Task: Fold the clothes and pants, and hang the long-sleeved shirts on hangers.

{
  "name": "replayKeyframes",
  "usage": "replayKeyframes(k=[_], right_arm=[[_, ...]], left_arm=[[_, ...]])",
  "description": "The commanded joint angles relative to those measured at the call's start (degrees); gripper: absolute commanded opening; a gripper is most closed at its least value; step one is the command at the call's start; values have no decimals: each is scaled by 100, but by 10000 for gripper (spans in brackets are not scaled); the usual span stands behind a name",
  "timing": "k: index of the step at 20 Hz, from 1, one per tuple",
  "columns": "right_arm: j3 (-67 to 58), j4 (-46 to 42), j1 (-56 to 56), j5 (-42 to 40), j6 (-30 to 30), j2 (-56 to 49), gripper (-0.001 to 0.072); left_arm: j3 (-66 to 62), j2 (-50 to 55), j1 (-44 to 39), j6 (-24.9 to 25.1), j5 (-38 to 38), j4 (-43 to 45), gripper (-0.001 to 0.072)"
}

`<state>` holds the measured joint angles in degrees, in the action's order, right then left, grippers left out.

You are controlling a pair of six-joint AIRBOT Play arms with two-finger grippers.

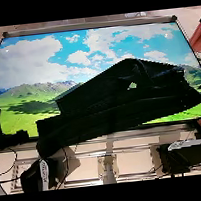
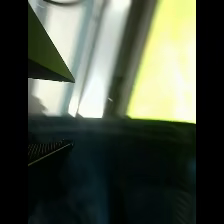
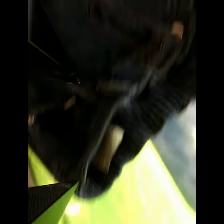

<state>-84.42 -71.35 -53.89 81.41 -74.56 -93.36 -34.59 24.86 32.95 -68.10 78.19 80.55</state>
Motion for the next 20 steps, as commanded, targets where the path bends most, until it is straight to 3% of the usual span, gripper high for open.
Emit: replayKeyframes(k=[1,2,4,7,11,15,20], right_arm=[[-7,1032,0,-107,146,179,697],[-9,1349,0,-186,293,264,698],[-9,2175,2,-254,625,417,697],[-9,3244,37,-35,1016,503,696],[-4,3189,282,26,1110,501,681],[-4,3021,612,17,1121,501,681],[-4,2999,874,-131,1119,501,681]], left_arm=[[-413,422,-11,0,-874,-1884,414],[-446,811,-13,2,-984,-2494,416],[-446,1773,-55,247,-905,-3528,511],[-535,3178,-387,756,-966,-4264,510],[-890,4481,-896,632,-1464,-4358,510],[-1217,5060,-1357,435,-1867,-4367,509],[-1290,5337,-1738,-533,-2223,-3464,488]])
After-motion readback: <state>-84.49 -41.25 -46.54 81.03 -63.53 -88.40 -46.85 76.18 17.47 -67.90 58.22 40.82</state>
